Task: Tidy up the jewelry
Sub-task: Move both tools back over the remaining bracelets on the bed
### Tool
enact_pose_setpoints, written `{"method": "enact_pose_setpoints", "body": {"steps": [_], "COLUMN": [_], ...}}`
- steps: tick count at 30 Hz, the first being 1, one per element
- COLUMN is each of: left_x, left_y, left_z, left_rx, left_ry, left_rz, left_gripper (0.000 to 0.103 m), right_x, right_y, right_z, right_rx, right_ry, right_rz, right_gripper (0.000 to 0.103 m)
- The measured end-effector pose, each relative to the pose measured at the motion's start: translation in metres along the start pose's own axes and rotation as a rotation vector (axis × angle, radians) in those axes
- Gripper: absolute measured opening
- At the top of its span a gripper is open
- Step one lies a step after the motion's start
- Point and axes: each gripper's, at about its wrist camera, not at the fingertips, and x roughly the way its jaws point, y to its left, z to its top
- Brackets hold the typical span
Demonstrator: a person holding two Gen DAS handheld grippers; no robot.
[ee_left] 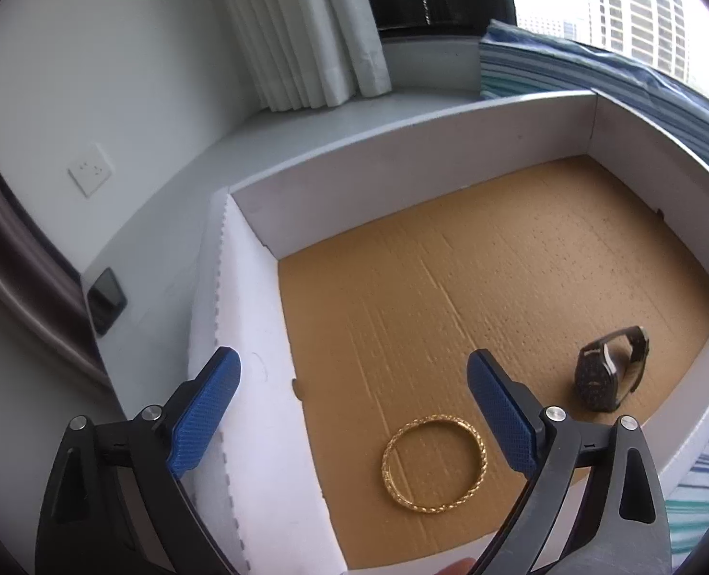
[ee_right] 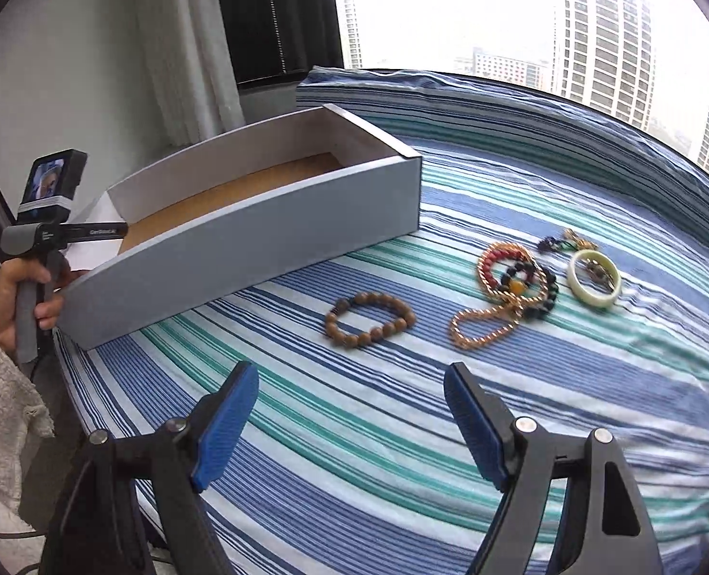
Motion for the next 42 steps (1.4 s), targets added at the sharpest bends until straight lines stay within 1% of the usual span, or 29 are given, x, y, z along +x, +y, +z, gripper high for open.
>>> {"method": "enact_pose_setpoints", "body": {"steps": [2, 3, 5, 7, 8, 10, 14, 15, 18, 19, 22, 23, 25, 26, 27, 28, 31, 33, 35, 38, 40, 42], "left_x": [-0.025, -0.04, -0.069, -0.092, -0.101, -0.114, -0.128, -0.13, -0.131, -0.135, -0.13, -0.127, -0.127, -0.127, -0.127, -0.127, -0.128, -0.129, -0.131, -0.133, -0.135, -0.137], "left_y": [0.003, 0.004, 0.002, -0.007, -0.015, -0.035, -0.085, -0.099, -0.14, -0.151, -0.172, -0.177, -0.184, -0.185, -0.186, -0.186, -0.186, -0.186, -0.19, -0.194, -0.196, -0.199], "left_z": [-0.003, -0.005, -0.011, -0.019, -0.024, -0.037, -0.073, -0.083, -0.111, -0.122, -0.138, -0.14, -0.149, -0.15, -0.152, -0.152, -0.152, -0.151, -0.151, -0.153, -0.153, -0.154], "left_rx": [-0.016, -0.022, -0.021, 0.003, 0.025, 0.068, 0.151, 0.184, 0.288, 0.312, 0.349, 0.353, 0.355, 0.354, 0.352, 0.348, 0.325, 0.326, 0.354, 0.379, 0.399, 0.42], "left_ry": [-0.064, -0.098, -0.152, -0.162, -0.156, -0.127, -0.057, -0.039, 0.001, 0.013, 0.086, 0.102, 0.105, 0.1, 0.099, 0.096, 0.077, 0.079, 0.08, 0.055, 0.041, 0.017], "left_rz": [0.017, 0.003, -0.066, -0.151, -0.203, -0.307, -0.486, -0.51, -0.537, -0.551, -0.602, -0.607, -0.588, -0.584, -0.575, -0.571, -0.565, -0.573, -0.562, -0.527, -0.514, -0.497], "left_gripper": [0.097, 0.099, 0.102, 0.102, 0.102, 0.102, 0.102, 0.102, 0.102, 0.102, 0.102, 0.102, 0.102, 0.102, 0.102, 0.102, 0.102, 0.102, 0.102, 0.102, 0.102, 0.102], "right_x": [-0.004, -0.01, -0.018, -0.026, -0.03, -0.036, -0.049, -0.051, -0.052, -0.05, -0.043, -0.041, -0.037, -0.034, -0.032, -0.03, -0.023, -0.018, -0.015, -0.012, -0.009, -0.009], "right_y": [-0.007, -0.012, -0.02, -0.031, -0.037, -0.046, -0.06, -0.062, -0.068, -0.071, -0.08, -0.081, -0.081, -0.081, -0.081, -0.08, -0.078, -0.075, -0.072, -0.068, -0.065, -0.067], "right_z": [-0.008, -0.013, -0.019, -0.025, -0.028, -0.034, -0.046, -0.049, -0.057, -0.059, -0.07, -0.074, -0.08, -0.083, -0.085, -0.087, -0.091, -0.093, -0.093, -0.092, -0.09, -0.089], "right_rx": [0.009, 0.014, 0.035, 0.072, 0.092, 0.129, 0.172, 0.171, 0.173, 0.186, 0.224, 0.225, 0.219, 0.216, 0.215, 0.213, 0.197, 0.174, 0.153, 0.128, 0.101, 0.13], "right_ry": [0.002, -0.004, -0.021, -0.038, -0.046, -0.065, -0.108, -0.117, -0.114, -0.104, -0.07, -0.059, -0.038, -0.023, -0.011, -0.004, 0.031, 0.054, 0.063, 0.063, 0.082, 0.079], "right_rz": [-0.033, -0.054, -0.078, -0.085, -0.088, -0.1, -0.145, -0.154, -0.157, -0.149, -0.131, -0.14, -0.15, -0.15, -0.148, -0.147, -0.152, -0.153, -0.156, -0.151, -0.167, -0.164], "right_gripper": [0.081, 0.081, 0.082, 0.084, 0.086, 0.086, 0.086, 0.086, 0.086, 0.086, 0.087, 0.087, 0.09, 0.094, 0.1, 0.103, 0.103, 0.103, 0.103, 0.103, 0.103, 0.103]}}
